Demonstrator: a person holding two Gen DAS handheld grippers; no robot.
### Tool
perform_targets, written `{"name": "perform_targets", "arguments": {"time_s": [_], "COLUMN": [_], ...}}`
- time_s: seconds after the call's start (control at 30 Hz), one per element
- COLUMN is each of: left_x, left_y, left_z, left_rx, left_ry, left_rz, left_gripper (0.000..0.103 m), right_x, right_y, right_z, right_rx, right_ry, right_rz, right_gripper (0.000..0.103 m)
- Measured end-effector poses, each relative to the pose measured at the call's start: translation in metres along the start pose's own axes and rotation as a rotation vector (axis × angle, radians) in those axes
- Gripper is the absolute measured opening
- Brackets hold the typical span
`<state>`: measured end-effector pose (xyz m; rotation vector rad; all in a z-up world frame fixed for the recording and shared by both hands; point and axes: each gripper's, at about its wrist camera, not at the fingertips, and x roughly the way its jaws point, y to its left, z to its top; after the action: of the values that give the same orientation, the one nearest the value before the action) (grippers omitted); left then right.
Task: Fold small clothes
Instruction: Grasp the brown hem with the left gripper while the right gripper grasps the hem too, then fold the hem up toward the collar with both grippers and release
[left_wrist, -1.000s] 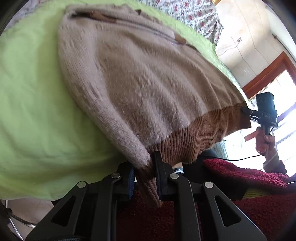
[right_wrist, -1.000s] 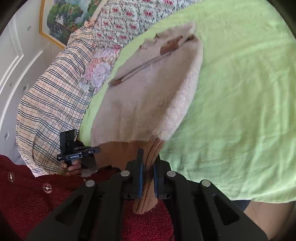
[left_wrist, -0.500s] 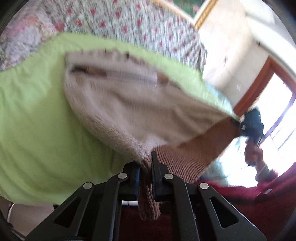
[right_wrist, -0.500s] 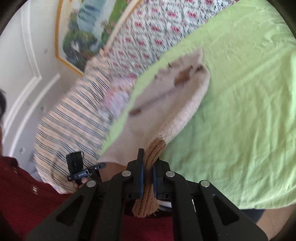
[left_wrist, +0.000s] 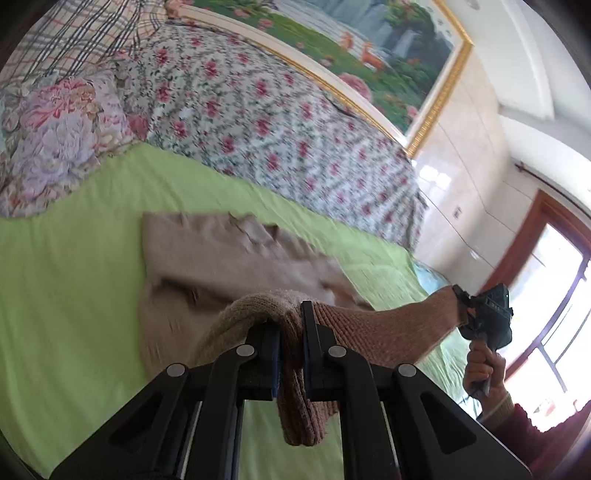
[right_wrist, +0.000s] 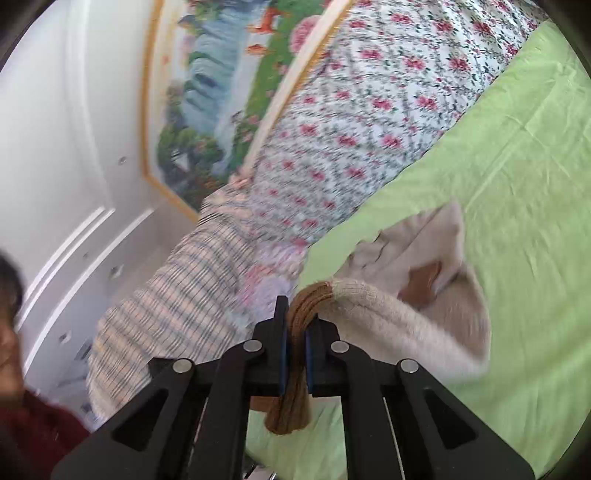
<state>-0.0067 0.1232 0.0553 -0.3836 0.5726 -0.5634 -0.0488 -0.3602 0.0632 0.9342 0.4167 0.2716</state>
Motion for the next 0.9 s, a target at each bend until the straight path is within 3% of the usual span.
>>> {"name": "perform_targets", "arguments": {"time_s": [0.23, 0.43, 0.73, 0.9], "left_x": [0.08, 0.14, 0.224, 0.232], "left_y": [0.048, 0.092, 0.144, 0.158], "left_z": [0.067, 0.094, 0.09, 0.076], "left_rx": [-0.07, -0.164, -0.218, -0.284], "left_ry": [0.014, 0.054, 0.187, 0.233], "left_rz": [0.074, 0.119, 0.226, 0.211], "left_gripper": [0.007, 0.007, 0.008, 0.014], "right_x": [0.089, 0.143, 0.21, 0.202], "right_y": [-0.035, -0.074, -0.139, -0.154], "right_z": [0.051, 0.077, 0.073, 0.07], "right_rx": [-0.012, 0.016, 0.038, 0.119], "right_ry": [0.051, 0.074, 0.19, 0.189], "right_rz": [-0.182, -0.278, -0.441, -0.452], "right_gripper": [0.008, 0.008, 0.01, 0.018]}}
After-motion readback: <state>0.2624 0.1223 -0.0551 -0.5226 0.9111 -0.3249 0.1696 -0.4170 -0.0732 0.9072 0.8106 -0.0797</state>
